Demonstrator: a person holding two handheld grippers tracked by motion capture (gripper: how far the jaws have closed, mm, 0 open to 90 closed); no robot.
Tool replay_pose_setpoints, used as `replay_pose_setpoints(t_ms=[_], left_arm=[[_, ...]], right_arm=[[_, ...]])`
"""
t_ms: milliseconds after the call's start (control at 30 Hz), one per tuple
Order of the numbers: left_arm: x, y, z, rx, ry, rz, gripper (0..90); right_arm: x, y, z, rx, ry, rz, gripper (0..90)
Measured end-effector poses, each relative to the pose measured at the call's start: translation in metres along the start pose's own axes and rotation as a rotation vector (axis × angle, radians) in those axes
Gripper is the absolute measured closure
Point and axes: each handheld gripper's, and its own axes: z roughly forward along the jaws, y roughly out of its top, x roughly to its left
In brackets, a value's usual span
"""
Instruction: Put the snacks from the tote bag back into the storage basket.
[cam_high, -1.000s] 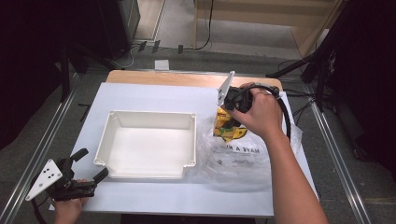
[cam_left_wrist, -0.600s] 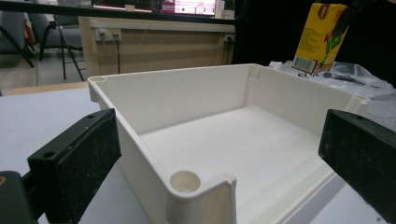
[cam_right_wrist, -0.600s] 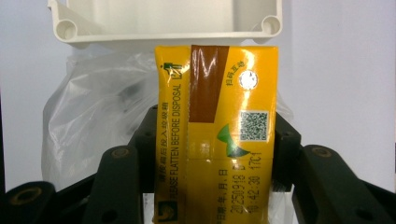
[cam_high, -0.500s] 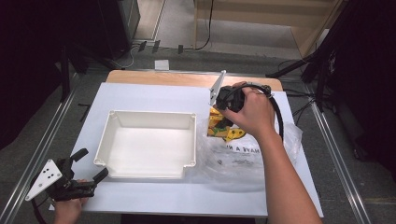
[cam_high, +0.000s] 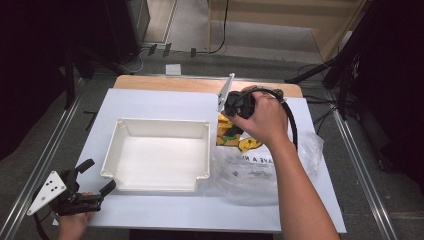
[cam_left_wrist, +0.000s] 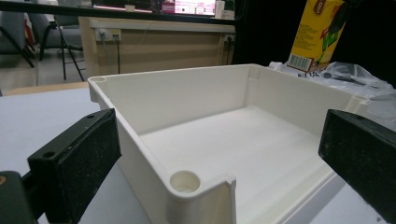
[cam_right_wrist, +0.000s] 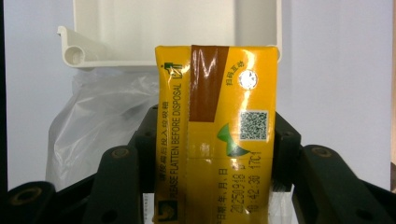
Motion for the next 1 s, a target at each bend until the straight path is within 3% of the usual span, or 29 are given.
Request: replay_pose_setpoints(t_ms=[633, 733, 1000], left_arm=[[0.000, 0.000, 0.000, -0.003, 0.000, -0.003, 0.0], [0.000, 0.000, 0.000, -0.005, 0.000, -0.004, 0.0], [0.000, 0.000, 0.000, -0.004, 0.000, -0.004, 0.0]], right_arm=[[0.000, 0.022, -0.001, 0.002, 0.015, -0.003, 53.0], [-0.002, 0.025, 0.002, -0.005, 0.016, -0.027, 53.0], [-0.001, 0.033, 0.002, 0.004, 0.022, -0.013, 53.0]])
